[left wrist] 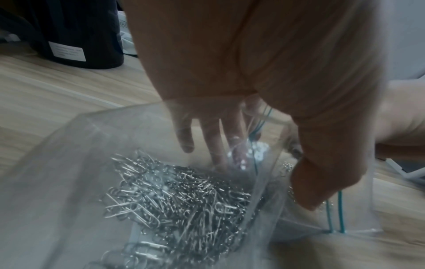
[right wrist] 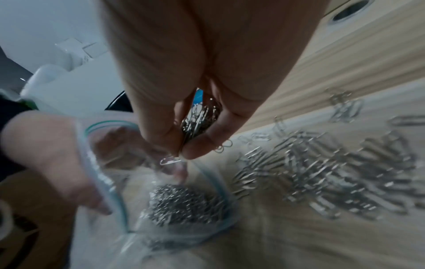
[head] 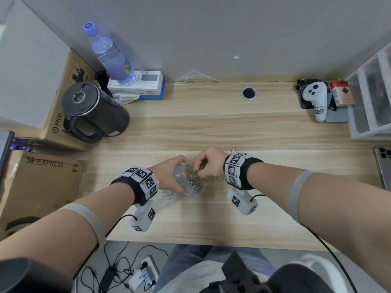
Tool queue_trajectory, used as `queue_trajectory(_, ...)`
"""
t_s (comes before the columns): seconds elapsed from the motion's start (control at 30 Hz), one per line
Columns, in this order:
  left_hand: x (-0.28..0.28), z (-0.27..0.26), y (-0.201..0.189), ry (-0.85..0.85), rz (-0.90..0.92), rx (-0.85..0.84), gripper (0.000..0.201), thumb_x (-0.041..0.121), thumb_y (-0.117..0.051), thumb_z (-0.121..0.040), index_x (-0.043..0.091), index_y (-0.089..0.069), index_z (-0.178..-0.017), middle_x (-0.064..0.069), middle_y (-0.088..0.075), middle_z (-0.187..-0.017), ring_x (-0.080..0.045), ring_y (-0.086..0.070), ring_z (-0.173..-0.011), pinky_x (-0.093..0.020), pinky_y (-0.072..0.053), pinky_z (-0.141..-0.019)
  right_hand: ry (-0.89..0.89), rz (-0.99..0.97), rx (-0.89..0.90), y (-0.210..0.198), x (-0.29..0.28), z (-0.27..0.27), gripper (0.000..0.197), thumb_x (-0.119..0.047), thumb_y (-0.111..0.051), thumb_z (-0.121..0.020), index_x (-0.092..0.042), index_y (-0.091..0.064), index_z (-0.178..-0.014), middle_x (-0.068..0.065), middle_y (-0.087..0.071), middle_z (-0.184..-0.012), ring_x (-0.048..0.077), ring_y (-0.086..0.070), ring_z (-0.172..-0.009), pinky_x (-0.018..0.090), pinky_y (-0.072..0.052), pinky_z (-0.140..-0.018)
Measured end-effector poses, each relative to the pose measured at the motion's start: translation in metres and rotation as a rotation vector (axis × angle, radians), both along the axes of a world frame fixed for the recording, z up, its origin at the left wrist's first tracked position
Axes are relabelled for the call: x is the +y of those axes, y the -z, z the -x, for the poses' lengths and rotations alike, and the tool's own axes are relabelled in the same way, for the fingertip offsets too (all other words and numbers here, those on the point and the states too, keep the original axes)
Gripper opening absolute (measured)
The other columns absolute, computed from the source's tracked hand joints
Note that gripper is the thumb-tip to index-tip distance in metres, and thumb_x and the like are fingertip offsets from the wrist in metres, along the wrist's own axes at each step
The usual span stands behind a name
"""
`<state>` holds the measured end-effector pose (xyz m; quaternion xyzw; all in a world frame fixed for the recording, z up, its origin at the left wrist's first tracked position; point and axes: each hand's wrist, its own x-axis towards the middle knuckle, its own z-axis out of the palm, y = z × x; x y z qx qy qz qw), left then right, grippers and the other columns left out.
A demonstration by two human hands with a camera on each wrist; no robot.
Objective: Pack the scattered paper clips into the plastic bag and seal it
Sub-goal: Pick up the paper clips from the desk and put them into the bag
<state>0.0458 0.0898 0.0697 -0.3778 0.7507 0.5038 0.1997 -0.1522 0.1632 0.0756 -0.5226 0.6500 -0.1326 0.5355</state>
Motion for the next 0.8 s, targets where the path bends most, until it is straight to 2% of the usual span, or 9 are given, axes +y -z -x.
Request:
queue_trajectory(0.13,0.0,0.002,-0.004,-0.054,-0.061,0.073,0.078,0.034,-0.088,-0.046,0.031,-0.049,-0.114,0.004,-0.067,-0.101,-0.008,-0.065,-0.083,-0.019,-0.051,-0.068,-0.013,0.035,-0.052,0.001,0.003,-0.033,0.016,-0.02,-0.078,-0.076,-0.022,-0.077,-0.092,-0.011,-0.07,-0.088,0.008,-0.065,-0.081,0.025,-0.055,-0.082)
queue_trajectory(0.23,0.0,-0.001,0.0,-0.066,-0.073,0.104,0.075,0.011,-0.09,-0.055,0.02,-0.051,-0.119,-0.004,-0.07,-0.103,-0.015,-0.068,-0.086,-0.026,-0.057,-0.072,-0.032,0.01,-0.122,0.006,0.007,-0.044,0.022,-0.015,-0.072,-0.081,-0.017,-0.075,-0.102,0.001,-0.074,-0.102,0.018,-0.069,-0.095,0.034,-0.055,-0.091)
queue_trajectory(0.33,0.001,-0.003,0.001,-0.072,-0.076,0.113,0.073,0.02,-0.086,-0.051,0.024,-0.053,-0.116,-0.005,-0.07,-0.102,-0.016,-0.067,-0.083,-0.033,-0.059,-0.073,0.023,-0.043,-0.183,0.01,0.009,-0.037,0.023,-0.006,-0.068,-0.081,-0.017,-0.076,-0.099,0.0,-0.075,-0.102,0.017,-0.07,-0.097,0.034,-0.055,-0.093)
queue_trajectory(0.43,0.001,-0.004,0.003,-0.074,-0.074,0.069,0.071,0.029,-0.077,-0.047,0.031,-0.053,-0.113,-0.001,-0.065,-0.088,-0.012,-0.06,-0.067,-0.038,-0.054,-0.062,0.114,0.038,-0.023,0.012,0.006,-0.009,0.015,-0.018,-0.068,-0.081,-0.025,-0.077,-0.091,-0.01,-0.074,-0.091,0.009,-0.069,-0.087,0.031,-0.057,-0.086)
queue_trajectory(0.5,-0.001,-0.005,0.004,-0.053,-0.054,0.019,0.069,0.031,-0.075,-0.046,0.041,-0.05,-0.11,-0.001,-0.062,-0.089,-0.014,-0.055,-0.063,-0.045,-0.054,-0.059,0.084,0.099,0.164,0.012,0.006,0.019,0.02,-0.022,-0.065,-0.083,-0.024,-0.072,-0.101,-0.006,-0.072,-0.098,0.012,-0.067,-0.089,0.031,-0.056,-0.085)
queue_trajectory(0.57,-0.003,-0.004,0.005,-0.034,-0.042,-0.021,0.068,0.032,-0.076,-0.045,0.048,-0.049,-0.106,-0.001,-0.061,-0.094,-0.017,-0.055,-0.064,-0.047,-0.056,-0.063,0.026,0.113,0.378,0.017,0.007,0.048,0.037,-0.028,-0.066,-0.082,-0.024,-0.062,-0.118,-0.004,-0.064,-0.115,0.014,-0.06,-0.098,0.029,-0.051,-0.088)
queue_trajectory(0.63,-0.004,-0.003,0.006,-0.019,-0.031,-0.055,0.068,0.032,-0.076,-0.045,0.05,-0.049,-0.105,-0.001,-0.061,-0.097,-0.017,-0.057,-0.065,-0.046,-0.058,-0.064,0.003,0.068,0.516,0.024,0.014,0.071,0.062,-0.039,-0.073,-0.075,-0.025,-0.05,-0.13,-0.001,-0.049,-0.122,0.017,-0.049,-0.105,0.032,-0.046,-0.09)
queue_trajectory(0.73,-0.005,-0.003,0.01,-0.004,-0.02,-0.083,0.071,0.03,-0.079,-0.045,0.054,-0.048,-0.104,-0.001,-0.061,-0.104,-0.025,-0.062,-0.066,-0.054,-0.06,-0.066,-0.107,-0.031,0.598,0.032,0.028,0.091,0.101,-0.049,-0.083,-0.047,-0.026,-0.038,-0.135,0.001,-0.037,-0.124,0.021,-0.039,-0.114,0.04,-0.049,-0.092)
queue_trajectory(0.8,-0.006,-0.003,0.014,0.006,-0.014,-0.091,0.073,0.028,-0.081,-0.046,0.055,-0.047,-0.105,-0.002,-0.063,-0.108,-0.032,-0.066,-0.069,-0.058,-0.058,-0.063,-0.167,-0.059,0.628,0.038,0.036,0.094,0.113,-0.045,-0.085,-0.036,-0.025,-0.036,-0.136,0.0,-0.034,-0.124,0.021,-0.036,-0.114,0.041,-0.051,-0.092)
